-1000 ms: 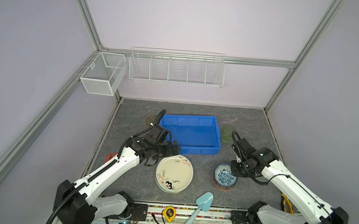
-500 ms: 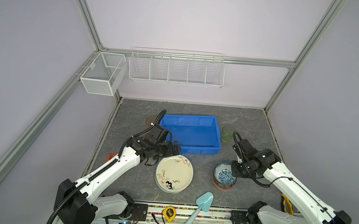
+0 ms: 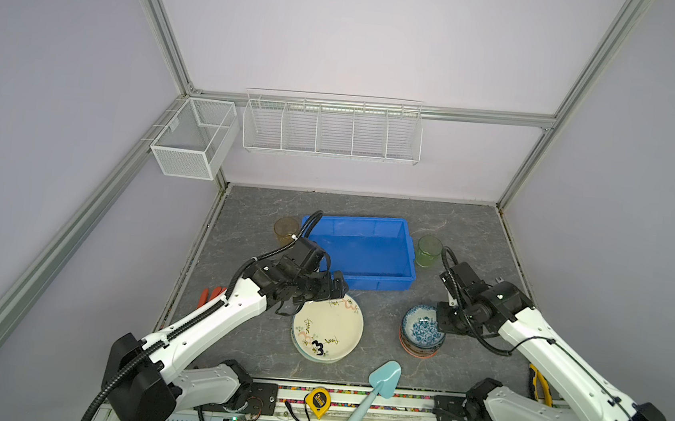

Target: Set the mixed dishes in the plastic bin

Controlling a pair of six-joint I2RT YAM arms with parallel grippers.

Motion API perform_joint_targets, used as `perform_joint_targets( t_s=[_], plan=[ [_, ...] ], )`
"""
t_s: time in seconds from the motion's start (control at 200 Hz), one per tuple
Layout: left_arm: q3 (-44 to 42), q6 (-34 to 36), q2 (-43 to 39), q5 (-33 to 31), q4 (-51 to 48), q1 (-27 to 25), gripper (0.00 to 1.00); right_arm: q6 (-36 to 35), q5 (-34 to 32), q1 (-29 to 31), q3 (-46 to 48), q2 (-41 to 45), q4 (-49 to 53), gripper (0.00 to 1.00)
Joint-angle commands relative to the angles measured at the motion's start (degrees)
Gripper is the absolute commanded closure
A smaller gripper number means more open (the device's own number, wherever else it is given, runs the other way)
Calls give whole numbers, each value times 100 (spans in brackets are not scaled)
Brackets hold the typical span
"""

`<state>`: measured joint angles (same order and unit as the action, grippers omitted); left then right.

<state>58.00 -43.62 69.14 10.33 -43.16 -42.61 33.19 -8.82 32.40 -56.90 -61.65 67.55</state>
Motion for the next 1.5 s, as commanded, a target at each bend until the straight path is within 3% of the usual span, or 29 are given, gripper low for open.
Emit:
perform_joint_targets(
  t_s=[0.0,0.26,0.51,1.125,1.495],
  plan=[
    [296,-264,79,-4,55,-259,1,183,-20,3,-167,152,-26,93],
    [643,-568,461,-29,391,-1009,0,221,225,-43,-292,196,-84,93],
    [1082,-613,1080,5,448,-1402,3,235,576,-74,-631,250,-86,93],
    [1738,-676,1939,88,484,-1829,30,267,1185,-59,-910,119,-453,93],
    [2001,-660,2279,187,359,-1900,53,255,843,111,-1080,-68,-358,93]
  ],
)
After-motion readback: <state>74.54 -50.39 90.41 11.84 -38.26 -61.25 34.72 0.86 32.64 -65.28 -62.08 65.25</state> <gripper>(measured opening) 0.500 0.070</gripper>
